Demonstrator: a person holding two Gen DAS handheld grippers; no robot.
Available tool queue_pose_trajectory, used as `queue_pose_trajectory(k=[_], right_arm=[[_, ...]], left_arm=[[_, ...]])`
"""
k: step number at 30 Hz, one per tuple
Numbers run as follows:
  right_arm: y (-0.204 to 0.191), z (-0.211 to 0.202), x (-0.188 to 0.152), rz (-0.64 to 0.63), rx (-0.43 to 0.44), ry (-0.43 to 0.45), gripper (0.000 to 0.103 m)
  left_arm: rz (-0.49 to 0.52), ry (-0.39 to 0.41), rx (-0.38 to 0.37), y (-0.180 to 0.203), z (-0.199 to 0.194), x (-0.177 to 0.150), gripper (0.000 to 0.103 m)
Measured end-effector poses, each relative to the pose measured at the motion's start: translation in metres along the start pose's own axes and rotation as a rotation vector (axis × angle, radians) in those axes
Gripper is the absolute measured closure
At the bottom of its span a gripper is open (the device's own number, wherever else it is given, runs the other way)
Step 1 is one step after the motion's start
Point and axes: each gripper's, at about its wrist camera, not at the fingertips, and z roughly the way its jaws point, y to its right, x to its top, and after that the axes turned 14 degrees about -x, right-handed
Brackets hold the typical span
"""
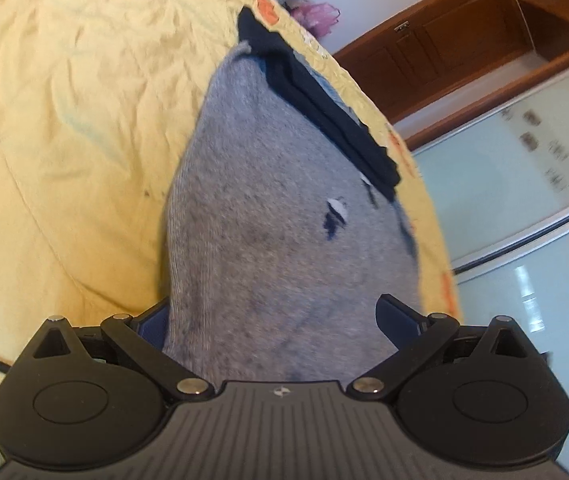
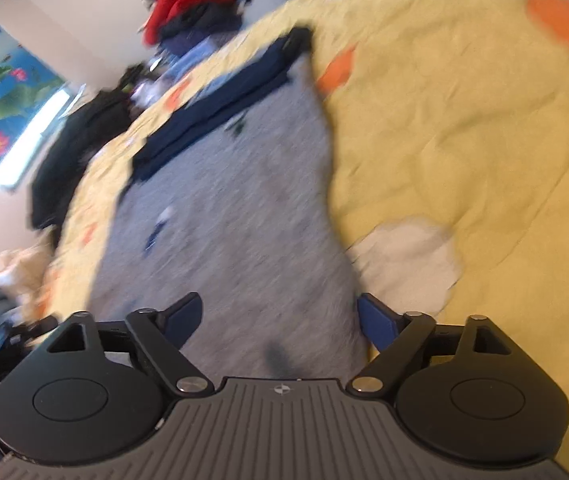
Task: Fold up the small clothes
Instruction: 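Grasp the grey sweater hem with both grippers, then lift the held hem and fold it over toward the navy band with both grippers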
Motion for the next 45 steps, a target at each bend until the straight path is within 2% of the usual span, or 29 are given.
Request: queue_pose_trajectory(k=[2, 4, 5, 6, 7, 9, 13, 15, 16, 17, 18, 23, 26, 29, 33, 38, 41, 45], right_arm=[[-0.001, 0.001, -0.004, -0.007, 0.056, -0.054, 0.02], [-0.002, -0.002, -0.007, -0.012, 0.075, -0.074, 0.021], [-0.001, -0.002, -0.008, -0.003, 0.087, -0.089, 0.025], [0.0, -0.002, -0.008, 0.006, 0.093, -0.101, 0.031], [0.001, -0.003, -0.009, 0.012, 0.093, -0.105, 0.032], [0.004, -0.003, -0.01, 0.017, 0.093, -0.114, 0.045], [0.006, 0.003, -0.012, 0.017, 0.105, -0.151, 0.063], [0.006, 0.007, -0.015, 0.01, 0.104, -0.174, 0.08], [0.006, 0.008, -0.016, 0.007, 0.104, -0.179, 0.081], [0.007, 0.009, -0.017, 0.011, 0.112, -0.184, 0.082], [0.007, 0.009, -0.017, 0.018, 0.117, -0.185, 0.083], [0.01, 0.003, -0.014, 0.037, 0.15, -0.167, 0.085], [0.009, -0.006, -0.001, 0.065, 0.21, -0.122, 0.085], [0.006, -0.017, 0.022, 0.081, 0.278, -0.054, 0.086], [-0.002, -0.018, 0.072, 0.084, 0.354, 0.06, 0.086], [-0.008, 0.008, 0.153, 0.145, 0.439, 0.184, 0.086], [-0.007, 0.041, 0.207, 0.195, 0.429, 0.208, 0.086], [0.006, 0.101, 0.271, 0.31, 0.361, 0.205, 0.086]], left_arm=[[-0.026, -0.007, -0.004, -0.004, -0.004, 0.001, 0.011], [-0.035, -0.026, 0.015, -0.005, -0.009, 0.002, 0.026], [-0.034, -0.038, 0.033, -0.005, -0.01, 0.003, 0.037], [-0.032, -0.054, 0.042, -0.006, -0.011, 0.003, 0.042], [-0.031, -0.065, 0.041, -0.007, -0.012, 0.004, 0.042], [-0.022, -0.091, 0.047, -0.008, -0.013, 0.004, 0.047], [-0.008, -0.118, 0.055, -0.007, -0.012, 0.003, 0.05], [-0.001, -0.145, 0.067, -0.006, -0.008, 0.002, 0.068], [0.003, -0.162, 0.075, -0.006, -0.006, 0.0, 0.073], [0.011, -0.176, 0.087, -0.006, -0.003, -0.003, 0.085], [0.023, -0.187, 0.103, -0.006, -0.001, -0.005, 0.092], [0.088, -0.177, 0.13, 0.006, -0.006, -0.001, 0.096], [0.149, -0.143, 0.09, 0.028, -0.014, 0.014, 0.097], [0.202, -0.076, 0.031, 0.05, -0.017, 0.04, 0.097], [0.211, 0.041, -0.062, 0.065, -0.005, 0.089, 0.097], [0.208, 0.186, -0.128, 0.073, 0.037, 0.163, 0.097], [0.189, 0.25, -0.115, 0.07, 0.074, 0.214, 0.097], [0.187, 0.267, -0.009, 0.049, 0.131, 0.271, 0.097]])
